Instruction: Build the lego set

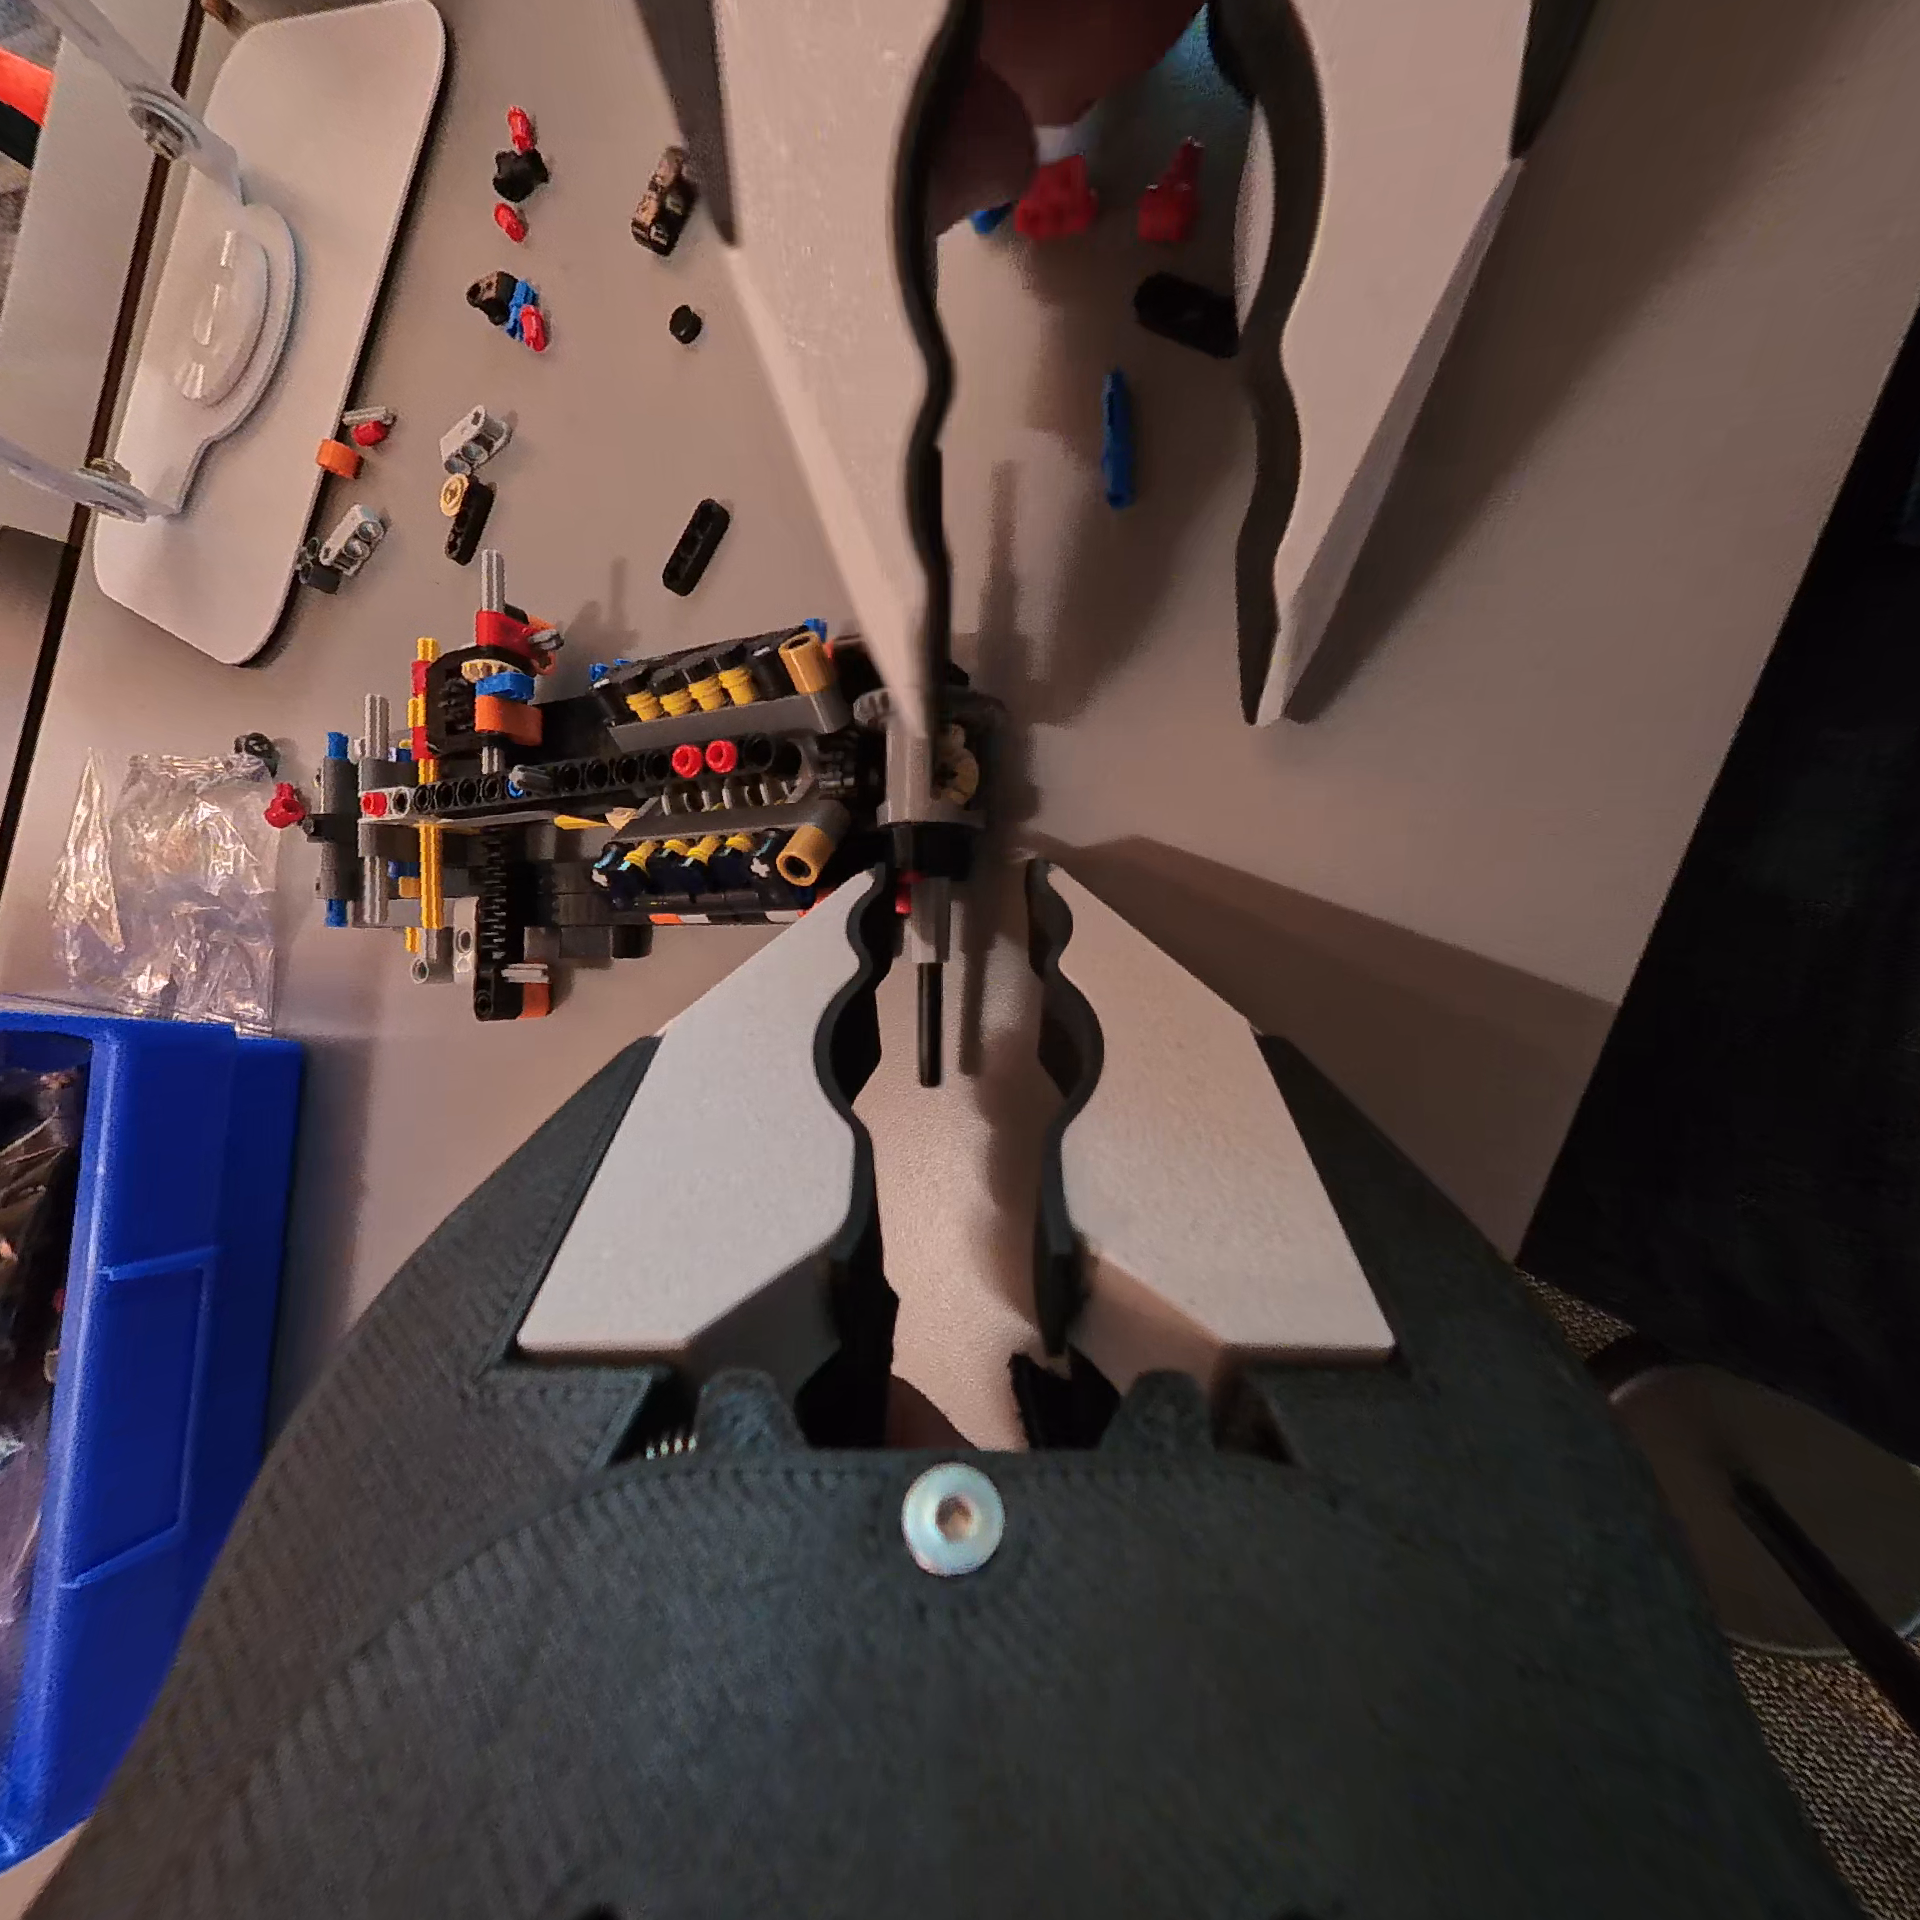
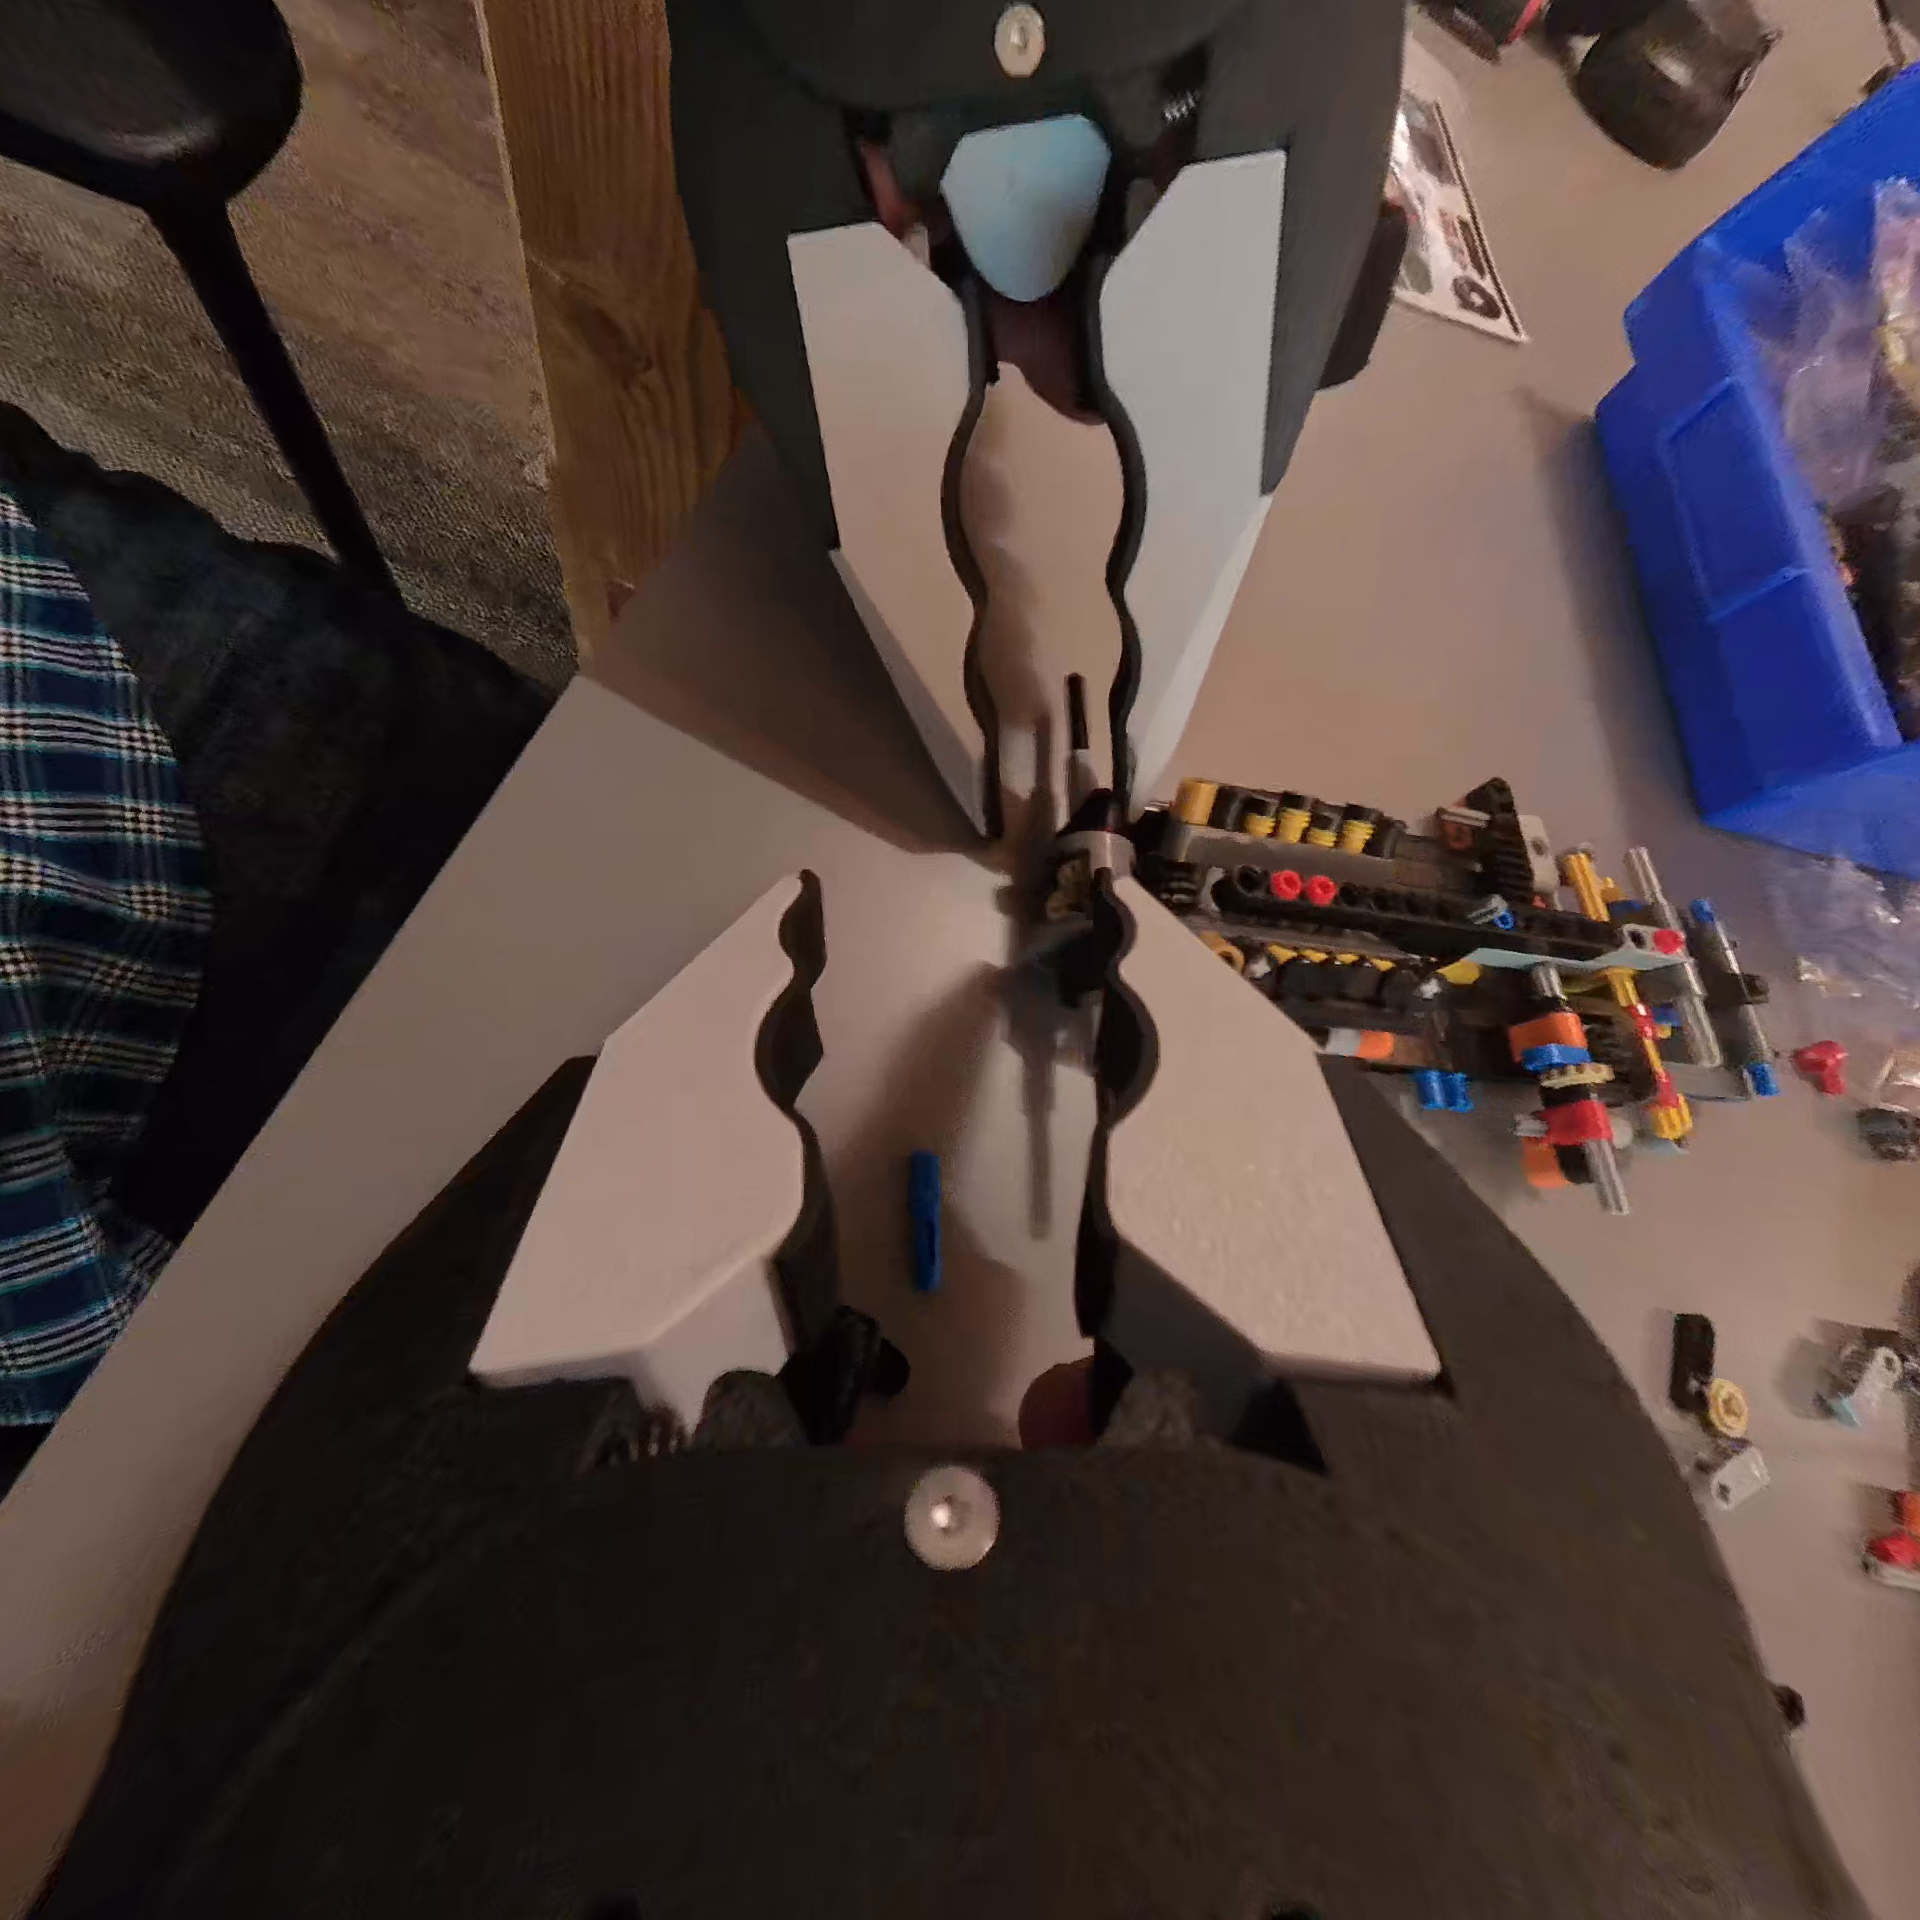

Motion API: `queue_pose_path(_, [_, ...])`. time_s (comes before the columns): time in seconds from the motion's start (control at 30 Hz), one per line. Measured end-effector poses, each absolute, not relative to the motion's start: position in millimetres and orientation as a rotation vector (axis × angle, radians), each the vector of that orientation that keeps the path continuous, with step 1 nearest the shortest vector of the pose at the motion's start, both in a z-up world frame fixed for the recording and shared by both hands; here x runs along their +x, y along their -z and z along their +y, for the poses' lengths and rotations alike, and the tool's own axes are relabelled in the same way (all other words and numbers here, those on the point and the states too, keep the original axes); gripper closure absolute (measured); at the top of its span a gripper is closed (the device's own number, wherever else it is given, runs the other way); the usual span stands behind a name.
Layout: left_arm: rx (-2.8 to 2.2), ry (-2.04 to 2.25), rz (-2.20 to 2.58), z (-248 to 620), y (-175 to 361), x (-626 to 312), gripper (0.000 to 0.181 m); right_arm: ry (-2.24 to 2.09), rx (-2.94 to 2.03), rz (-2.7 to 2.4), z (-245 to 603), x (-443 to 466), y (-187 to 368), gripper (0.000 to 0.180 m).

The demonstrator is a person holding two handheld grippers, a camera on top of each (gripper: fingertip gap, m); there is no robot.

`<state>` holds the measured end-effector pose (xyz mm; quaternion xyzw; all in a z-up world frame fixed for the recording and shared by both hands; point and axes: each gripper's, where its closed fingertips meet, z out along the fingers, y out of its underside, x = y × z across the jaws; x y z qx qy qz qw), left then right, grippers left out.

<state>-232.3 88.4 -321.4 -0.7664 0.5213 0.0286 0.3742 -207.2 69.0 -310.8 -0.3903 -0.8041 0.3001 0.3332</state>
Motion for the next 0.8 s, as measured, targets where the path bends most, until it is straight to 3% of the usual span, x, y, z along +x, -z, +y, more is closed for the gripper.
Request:
queue_pose_path(0.1, [-1.963, -0.071, 1.333, 88.5, 321.5, -231.9, 0.158, -0.764, -1.002, -2.151, 61.9, -203.3, 319.2, 0.138])
queue_pose_path(0.37, [-1.965, -0.076, 1.33, 88.4, 321.4, -231.8, 0.157, -0.778, -1.017, -2.104, 68.3, -207.2, 311.6, 0.129])
queue_pose_path(0.5, [-1.966, -0.076, 1.334, 88.3, 321.4, -231.8, 0.157, -0.768, -0.992, -2.154, 59.4, -202.8, 319.3, 0.14])
queue_pose_path(0.7, [-1.969, -0.076, 1.342, 88.1, 321.4, -232.1, 0.157, -0.773, -0.998, -2.09, 69.3, -208.5, 307.4, 0.132])
queue_pose_path(0.8, [-1.969, -0.076, 1.346, 88.0, 321.3, -232.6, 0.157, -0.774, -0.994, -2.133, 63.9, -204.6, 315.6, 0.138])
